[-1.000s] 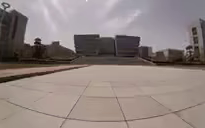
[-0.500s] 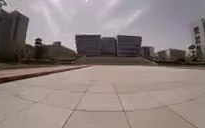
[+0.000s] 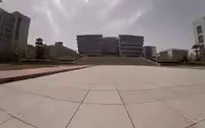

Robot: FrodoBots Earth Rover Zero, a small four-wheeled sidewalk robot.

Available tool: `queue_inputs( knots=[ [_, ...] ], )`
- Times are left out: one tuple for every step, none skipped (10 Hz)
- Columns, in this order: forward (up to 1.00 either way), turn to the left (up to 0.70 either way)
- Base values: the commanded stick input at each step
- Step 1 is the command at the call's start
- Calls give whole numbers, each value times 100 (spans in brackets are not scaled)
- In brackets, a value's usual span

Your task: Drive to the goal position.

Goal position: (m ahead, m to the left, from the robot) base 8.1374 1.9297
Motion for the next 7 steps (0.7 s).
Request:
queue_inputs(
  knots=[
    [100,0],
    [100,0],
    [100,0],
    [100,0],
    [100,0],
    [100,0],
    [100,0]
  ],
)
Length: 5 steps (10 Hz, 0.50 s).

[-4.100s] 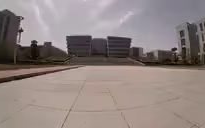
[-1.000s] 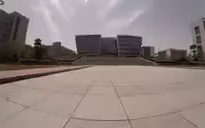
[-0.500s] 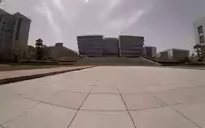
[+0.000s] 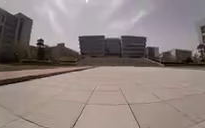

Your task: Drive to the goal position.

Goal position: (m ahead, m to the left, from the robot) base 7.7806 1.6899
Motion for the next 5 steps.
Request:
queue_inputs(
  knots=[
    [100,0],
    [100,0],
    [100,0],
    [100,0],
    [100,0]
  ],
)
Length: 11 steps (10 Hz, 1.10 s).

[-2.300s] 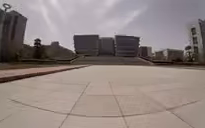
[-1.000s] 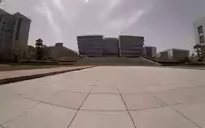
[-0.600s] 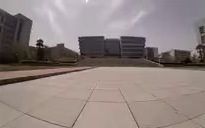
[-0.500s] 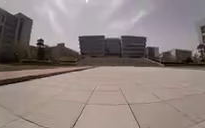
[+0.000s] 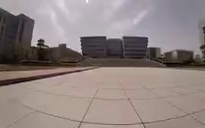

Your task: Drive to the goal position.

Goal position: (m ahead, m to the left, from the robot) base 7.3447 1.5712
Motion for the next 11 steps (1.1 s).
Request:
queue_inputs(
  knots=[
    [100,0],
    [100,0],
    [100,0],
    [100,0],
    [100,0],
    [100,0],
    [100,-1],
    [100,-3],
    [100,-37],
    [100,-37],
    [100,-37]
  ],
)
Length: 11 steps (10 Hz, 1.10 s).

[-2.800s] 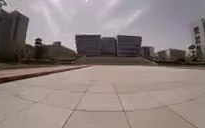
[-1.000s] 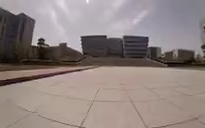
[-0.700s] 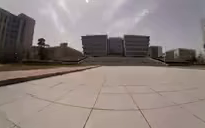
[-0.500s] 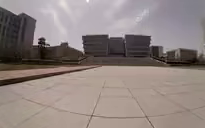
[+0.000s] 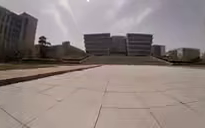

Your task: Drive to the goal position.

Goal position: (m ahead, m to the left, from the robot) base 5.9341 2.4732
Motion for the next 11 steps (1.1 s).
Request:
queue_inputs(
  knots=[
    [100,-37],
    [100,-25],
    [100,0],
    [100,0],
    [100,0],
    [100,0],
    [100,0],
    [100,0],
    [100,0],
    [100,0],
    [100,0]
  ],
)
